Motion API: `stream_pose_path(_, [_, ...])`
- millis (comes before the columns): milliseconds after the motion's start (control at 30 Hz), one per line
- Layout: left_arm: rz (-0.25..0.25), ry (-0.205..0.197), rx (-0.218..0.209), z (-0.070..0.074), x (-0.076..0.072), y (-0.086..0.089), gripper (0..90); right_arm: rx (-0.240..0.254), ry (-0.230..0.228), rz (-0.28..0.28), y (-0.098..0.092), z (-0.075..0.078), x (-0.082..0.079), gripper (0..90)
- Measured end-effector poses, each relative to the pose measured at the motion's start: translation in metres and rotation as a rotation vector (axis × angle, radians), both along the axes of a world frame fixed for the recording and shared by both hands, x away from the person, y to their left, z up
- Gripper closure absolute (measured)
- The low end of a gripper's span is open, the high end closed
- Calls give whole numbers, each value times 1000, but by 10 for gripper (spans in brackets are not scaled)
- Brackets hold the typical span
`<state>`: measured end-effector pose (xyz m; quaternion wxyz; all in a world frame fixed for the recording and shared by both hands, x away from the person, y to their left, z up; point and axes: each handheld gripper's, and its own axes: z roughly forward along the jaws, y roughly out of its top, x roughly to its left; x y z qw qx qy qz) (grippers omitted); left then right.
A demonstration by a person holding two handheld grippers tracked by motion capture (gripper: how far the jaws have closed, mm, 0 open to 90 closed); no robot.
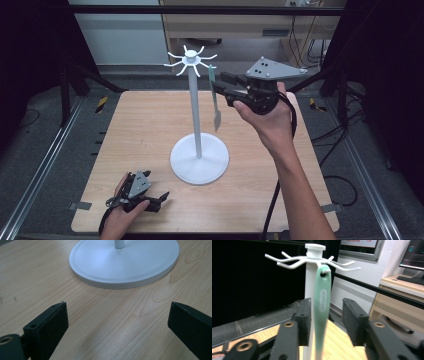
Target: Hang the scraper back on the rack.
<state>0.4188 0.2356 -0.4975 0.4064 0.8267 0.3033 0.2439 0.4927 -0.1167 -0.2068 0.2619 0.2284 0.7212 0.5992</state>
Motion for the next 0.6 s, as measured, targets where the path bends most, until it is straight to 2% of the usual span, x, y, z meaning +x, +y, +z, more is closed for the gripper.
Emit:
stream_pose_path(167, [2,1,0,0,0,0,25,5,3,-52,-18,-12,-8,583])
stream_pose_path(233, [5,3,1,0,0,1,25,-3,17,-93,-28,-24,-9,588])
stream_pose_path(267, [5,3,1,0,0,1,25,-3,17,-93,-28,-24,-9,588])
stream_pose_path(300, [8,5,0,0,1,2,25,-9,33,-121,-34,-33,-9,591])
stream_pose_path(367, [12,4,-1,0,1,2,25,-17,38,-138,-36,-38,-9,595])
stream_pose_path(400, [14,2,-3,0,1,2,25,-30,49,-163,-40,-47,-9,623])
stream_pose_path(433, [16,2,-4,0,1,3,25,-30,49,-163,-40,-47,-9,623])
stream_pose_path(533, [21,3,-3,0,2,3,25,-61,69,-215,-45,-61,-10,703])
stream_pose_path(600, [20,2,-3,0,1,3,26,-70,87,-238,-48,-70,-9,718])
